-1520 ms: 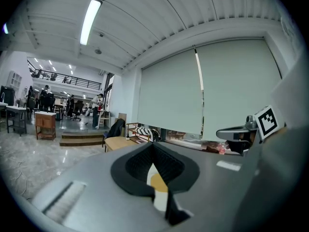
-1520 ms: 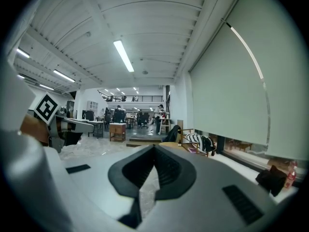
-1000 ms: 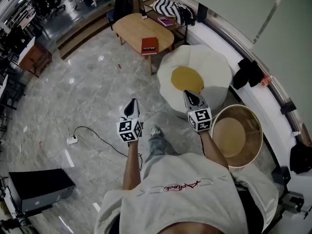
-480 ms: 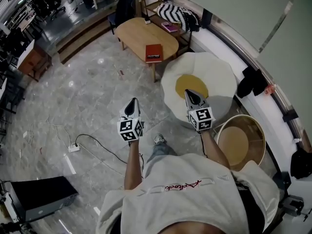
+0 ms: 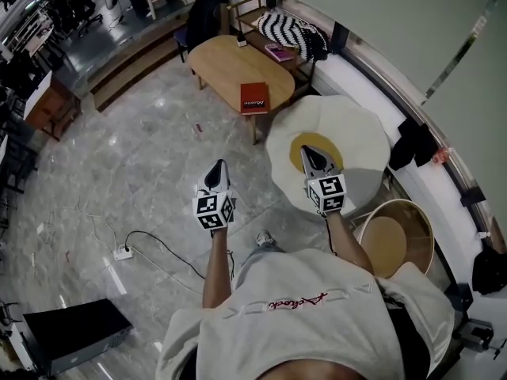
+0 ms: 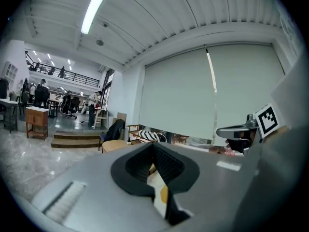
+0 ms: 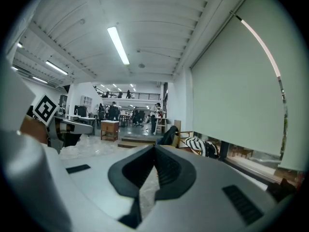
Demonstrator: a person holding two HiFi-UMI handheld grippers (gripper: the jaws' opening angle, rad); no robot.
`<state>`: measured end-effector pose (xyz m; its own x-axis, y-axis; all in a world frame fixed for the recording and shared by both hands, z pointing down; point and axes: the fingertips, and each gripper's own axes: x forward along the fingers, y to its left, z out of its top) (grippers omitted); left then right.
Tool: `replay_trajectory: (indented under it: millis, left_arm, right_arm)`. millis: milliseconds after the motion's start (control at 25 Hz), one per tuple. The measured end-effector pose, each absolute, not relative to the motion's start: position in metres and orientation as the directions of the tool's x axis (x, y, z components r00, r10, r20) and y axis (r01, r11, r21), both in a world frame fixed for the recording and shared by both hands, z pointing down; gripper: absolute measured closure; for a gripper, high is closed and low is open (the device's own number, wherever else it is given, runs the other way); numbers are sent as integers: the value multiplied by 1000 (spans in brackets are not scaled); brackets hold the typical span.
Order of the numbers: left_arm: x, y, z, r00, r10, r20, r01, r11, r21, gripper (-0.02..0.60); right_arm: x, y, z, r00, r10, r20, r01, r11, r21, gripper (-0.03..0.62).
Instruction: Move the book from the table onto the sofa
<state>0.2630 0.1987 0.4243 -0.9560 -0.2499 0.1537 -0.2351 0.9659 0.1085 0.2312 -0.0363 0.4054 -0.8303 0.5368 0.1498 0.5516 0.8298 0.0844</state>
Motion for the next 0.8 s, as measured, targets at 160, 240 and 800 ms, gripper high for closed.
replay_trajectory:
  millis: [160, 240, 800]
  left_arm:
    - [235, 215, 421, -955, -256, 152, -242, 965, 104, 572]
    - [221, 224, 419, -954, -258, 151, -245, 964, 103, 572]
    - [156, 264, 418, -942, -302, 150, -291, 953, 88, 572]
  right_arm:
    - [204, -20, 402, -834, 532, 145, 547, 833, 83, 585]
    - [192, -13, 401, -838, 526, 143, 540, 838, 82, 585]
    - [131, 26, 399, -862, 490, 128, 501, 862, 74, 585]
